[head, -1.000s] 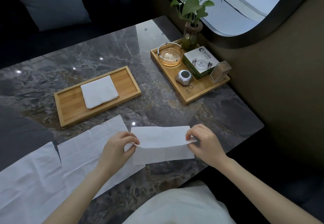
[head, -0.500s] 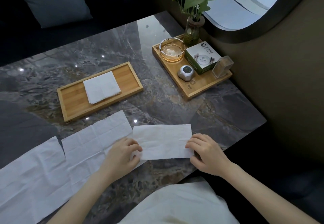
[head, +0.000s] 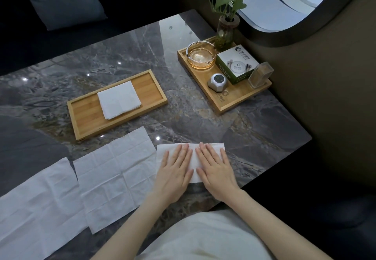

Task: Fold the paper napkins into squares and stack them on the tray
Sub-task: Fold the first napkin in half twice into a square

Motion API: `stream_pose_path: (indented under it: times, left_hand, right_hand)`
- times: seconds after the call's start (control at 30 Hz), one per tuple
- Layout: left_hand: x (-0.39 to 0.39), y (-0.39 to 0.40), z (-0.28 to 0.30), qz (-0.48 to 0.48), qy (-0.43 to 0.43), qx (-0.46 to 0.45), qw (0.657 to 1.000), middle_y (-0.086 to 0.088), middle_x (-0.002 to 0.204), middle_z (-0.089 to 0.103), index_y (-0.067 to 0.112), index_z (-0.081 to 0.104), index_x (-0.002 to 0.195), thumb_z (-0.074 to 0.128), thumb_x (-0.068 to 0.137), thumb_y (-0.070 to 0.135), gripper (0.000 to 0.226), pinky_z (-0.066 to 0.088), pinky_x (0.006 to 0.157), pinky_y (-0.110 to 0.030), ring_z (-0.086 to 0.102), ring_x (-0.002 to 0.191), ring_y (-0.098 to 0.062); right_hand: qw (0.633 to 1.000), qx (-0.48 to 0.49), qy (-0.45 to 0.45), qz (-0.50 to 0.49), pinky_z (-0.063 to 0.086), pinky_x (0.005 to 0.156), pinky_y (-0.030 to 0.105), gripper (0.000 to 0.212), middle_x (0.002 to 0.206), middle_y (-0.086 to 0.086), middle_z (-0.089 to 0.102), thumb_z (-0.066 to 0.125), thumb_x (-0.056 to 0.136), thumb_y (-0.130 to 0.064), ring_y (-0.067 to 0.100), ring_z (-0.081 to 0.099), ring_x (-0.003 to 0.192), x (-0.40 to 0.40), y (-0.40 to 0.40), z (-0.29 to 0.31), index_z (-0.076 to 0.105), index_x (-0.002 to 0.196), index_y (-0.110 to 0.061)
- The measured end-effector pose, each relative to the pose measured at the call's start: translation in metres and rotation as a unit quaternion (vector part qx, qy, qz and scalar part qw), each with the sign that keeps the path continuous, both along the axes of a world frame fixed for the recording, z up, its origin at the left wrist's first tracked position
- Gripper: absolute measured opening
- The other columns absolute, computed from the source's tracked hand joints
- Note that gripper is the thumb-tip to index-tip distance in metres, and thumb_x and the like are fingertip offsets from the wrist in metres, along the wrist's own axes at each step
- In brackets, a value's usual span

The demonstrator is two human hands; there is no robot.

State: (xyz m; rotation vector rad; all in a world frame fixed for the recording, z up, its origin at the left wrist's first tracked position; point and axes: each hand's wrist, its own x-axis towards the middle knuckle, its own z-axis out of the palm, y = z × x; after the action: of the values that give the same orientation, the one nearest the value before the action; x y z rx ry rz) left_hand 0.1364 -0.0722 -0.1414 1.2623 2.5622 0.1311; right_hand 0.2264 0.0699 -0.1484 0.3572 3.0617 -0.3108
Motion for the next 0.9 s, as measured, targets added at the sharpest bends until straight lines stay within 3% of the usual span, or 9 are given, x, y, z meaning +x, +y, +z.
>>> stream_pose_path:
  times: [0.17,0.33,0.43,0.5,0.6,0.67,0.8,0.9]
  left_hand:
    - [-0.008,-0.014,0.0,0.062,0.036,-0.017,0.997,-0.005,0.147,0.032,0.013,0.026,0.14,0.008,0.095,0.041,0.056,0.008,0.107,-0.043,0.025,0.135,-0.022]
    - [-0.015,-0.024,0.003,0.105,0.054,-0.035,0.992,-0.008,0.147,0.031,0.008,0.027,0.138,-0.001,0.092,0.045,0.065,0.012,0.109,-0.049,0.026,0.135,-0.021]
    - [-0.011,-0.012,0.009,0.131,0.052,-0.035,0.989,-0.011,0.15,0.023,0.005,0.023,0.14,0.002,0.088,0.044,0.068,0.004,0.109,-0.047,0.017,0.139,-0.022]
    - [-0.005,-0.001,0.013,0.105,0.045,-0.012,0.993,-0.007,0.151,0.019,0.009,0.019,0.141,0.003,0.089,0.042,0.064,0.004,0.111,-0.046,0.013,0.139,-0.021]
    - [0.005,0.009,0.011,0.018,0.037,-0.001,0.999,-0.006,0.146,0.035,0.011,0.032,0.138,0.005,0.095,0.038,0.057,0.013,0.109,-0.044,0.03,0.134,-0.022]
    - [0.01,0.008,0.007,0.006,0.028,-0.009,1.0,-0.005,0.145,0.035,0.013,0.034,0.137,0.008,0.096,0.037,0.055,0.013,0.105,-0.042,0.033,0.133,-0.022]
    - [0.011,-0.005,-0.001,0.026,0.031,-0.014,0.999,-0.002,0.147,0.027,0.015,0.026,0.14,0.011,0.095,0.038,0.053,0.0,0.108,-0.039,0.017,0.136,-0.016]
    - [0.005,-0.014,-0.005,0.035,0.046,-0.017,0.998,-0.003,0.148,0.025,0.015,0.023,0.141,0.011,0.095,0.041,0.054,0.002,0.107,-0.042,0.013,0.135,-0.016]
  right_hand:
    - [1.0,0.003,-0.026,0.006,0.009,0.112,0.042,0.06,0.148,0.003,0.037,0.009,0.098,-0.045,0.014,0.023,0.137,0.013,0.02,-0.003,0.036,0.141,-0.013]
    - [0.999,0.003,-0.031,0.006,0.005,0.112,0.04,0.06,0.149,0.002,0.035,0.009,0.098,-0.048,0.012,0.02,0.138,0.018,0.031,-0.002,0.033,0.142,-0.015]
    - [1.0,-0.009,-0.019,-0.007,0.005,0.112,0.041,0.061,0.148,0.004,0.036,0.009,0.098,-0.046,0.013,0.02,0.138,0.016,0.026,0.001,0.034,0.142,-0.012]
    - [1.0,-0.018,-0.004,-0.005,0.008,0.112,0.043,0.06,0.148,0.005,0.037,0.009,0.098,-0.044,0.013,0.02,0.138,0.013,0.018,0.004,0.034,0.141,-0.01]
    - [0.999,-0.018,-0.002,0.04,0.013,0.11,0.045,0.056,0.148,0.005,0.036,0.011,0.099,-0.04,0.014,0.019,0.139,0.014,0.008,0.003,0.033,0.142,-0.011]
    - [0.998,-0.018,-0.007,0.052,0.013,0.111,0.045,0.053,0.149,0.003,0.036,0.012,0.1,-0.037,0.014,0.019,0.139,0.02,0.01,0.0,0.034,0.142,-0.014]
    - [0.999,-0.026,-0.013,0.036,0.013,0.112,0.044,0.05,0.149,0.001,0.035,0.014,0.1,-0.036,0.013,0.021,0.139,0.035,0.028,-0.003,0.034,0.142,-0.019]
    - [0.999,-0.022,-0.016,0.026,0.013,0.112,0.044,0.049,0.149,0.0,0.035,0.014,0.1,-0.036,0.014,0.023,0.139,0.044,0.038,-0.001,0.036,0.142,-0.021]
